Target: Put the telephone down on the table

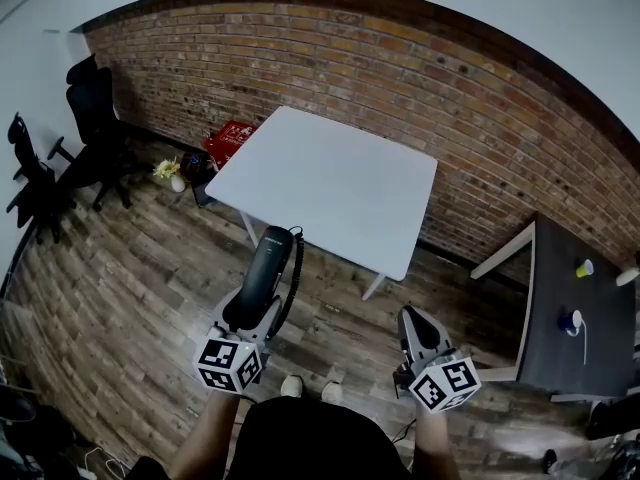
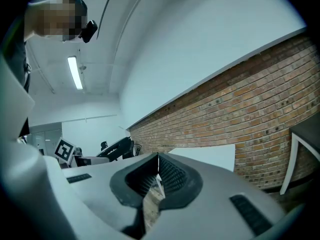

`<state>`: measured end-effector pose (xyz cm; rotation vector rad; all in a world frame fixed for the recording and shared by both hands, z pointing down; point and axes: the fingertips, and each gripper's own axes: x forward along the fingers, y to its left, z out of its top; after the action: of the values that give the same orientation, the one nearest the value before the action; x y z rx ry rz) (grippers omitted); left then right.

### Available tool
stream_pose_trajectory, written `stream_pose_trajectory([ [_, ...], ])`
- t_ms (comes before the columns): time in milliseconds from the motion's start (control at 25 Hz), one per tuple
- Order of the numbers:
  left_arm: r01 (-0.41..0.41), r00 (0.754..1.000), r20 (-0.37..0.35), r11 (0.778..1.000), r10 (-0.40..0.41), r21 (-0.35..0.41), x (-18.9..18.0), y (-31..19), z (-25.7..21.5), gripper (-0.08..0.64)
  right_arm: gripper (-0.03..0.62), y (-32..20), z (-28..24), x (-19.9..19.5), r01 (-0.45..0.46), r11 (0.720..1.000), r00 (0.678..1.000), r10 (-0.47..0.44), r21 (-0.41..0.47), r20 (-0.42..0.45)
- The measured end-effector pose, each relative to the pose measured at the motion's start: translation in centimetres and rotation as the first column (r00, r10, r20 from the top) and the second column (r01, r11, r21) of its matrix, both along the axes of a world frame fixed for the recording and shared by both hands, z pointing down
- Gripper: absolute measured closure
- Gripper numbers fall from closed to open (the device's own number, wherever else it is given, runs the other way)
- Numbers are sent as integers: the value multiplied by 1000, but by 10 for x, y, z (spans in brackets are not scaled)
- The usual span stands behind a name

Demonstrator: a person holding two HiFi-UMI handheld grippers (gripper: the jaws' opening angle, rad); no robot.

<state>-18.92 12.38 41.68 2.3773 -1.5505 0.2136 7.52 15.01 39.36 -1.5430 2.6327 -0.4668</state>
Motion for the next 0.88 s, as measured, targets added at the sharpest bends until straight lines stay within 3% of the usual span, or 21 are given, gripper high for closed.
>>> stream_pose_trajectory([
  [880, 40, 999, -1, 999, -40, -10, 53, 26, 11, 285, 570, 29, 26, 59, 38, 998, 999, -38, -48, 20],
])
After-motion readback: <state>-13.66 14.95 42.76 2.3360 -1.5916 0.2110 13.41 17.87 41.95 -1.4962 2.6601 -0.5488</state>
